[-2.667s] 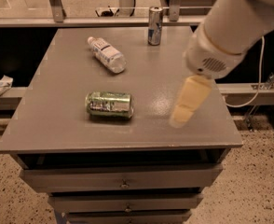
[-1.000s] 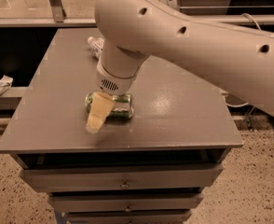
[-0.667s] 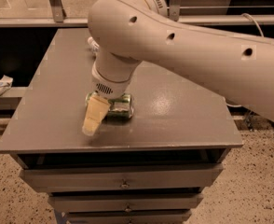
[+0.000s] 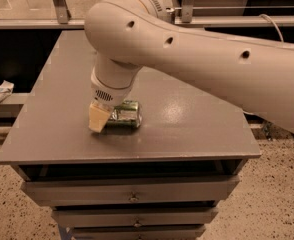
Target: Place green can upright
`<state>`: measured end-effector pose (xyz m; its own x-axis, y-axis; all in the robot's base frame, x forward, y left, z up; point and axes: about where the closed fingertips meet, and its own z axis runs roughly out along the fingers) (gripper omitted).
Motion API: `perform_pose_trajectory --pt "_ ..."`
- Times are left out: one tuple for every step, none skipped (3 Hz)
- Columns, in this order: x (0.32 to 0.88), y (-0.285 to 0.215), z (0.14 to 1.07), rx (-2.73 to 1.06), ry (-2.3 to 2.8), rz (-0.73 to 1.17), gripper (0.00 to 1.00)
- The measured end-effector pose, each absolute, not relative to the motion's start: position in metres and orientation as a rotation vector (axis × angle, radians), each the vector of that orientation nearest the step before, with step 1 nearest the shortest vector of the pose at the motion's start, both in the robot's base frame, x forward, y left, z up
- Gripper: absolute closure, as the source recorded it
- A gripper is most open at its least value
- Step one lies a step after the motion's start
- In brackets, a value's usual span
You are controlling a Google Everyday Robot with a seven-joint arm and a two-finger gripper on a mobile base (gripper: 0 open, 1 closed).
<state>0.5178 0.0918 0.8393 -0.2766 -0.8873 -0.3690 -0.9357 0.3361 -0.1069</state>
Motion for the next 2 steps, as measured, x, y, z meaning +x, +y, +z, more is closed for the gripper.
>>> perform_pose_trajectory --pt "0.529 0.094 0.868 -1.583 2.197 0.199 0.74" --pt "0.534 0.088 0.906 -1.554 2.107 0.264 1.00"
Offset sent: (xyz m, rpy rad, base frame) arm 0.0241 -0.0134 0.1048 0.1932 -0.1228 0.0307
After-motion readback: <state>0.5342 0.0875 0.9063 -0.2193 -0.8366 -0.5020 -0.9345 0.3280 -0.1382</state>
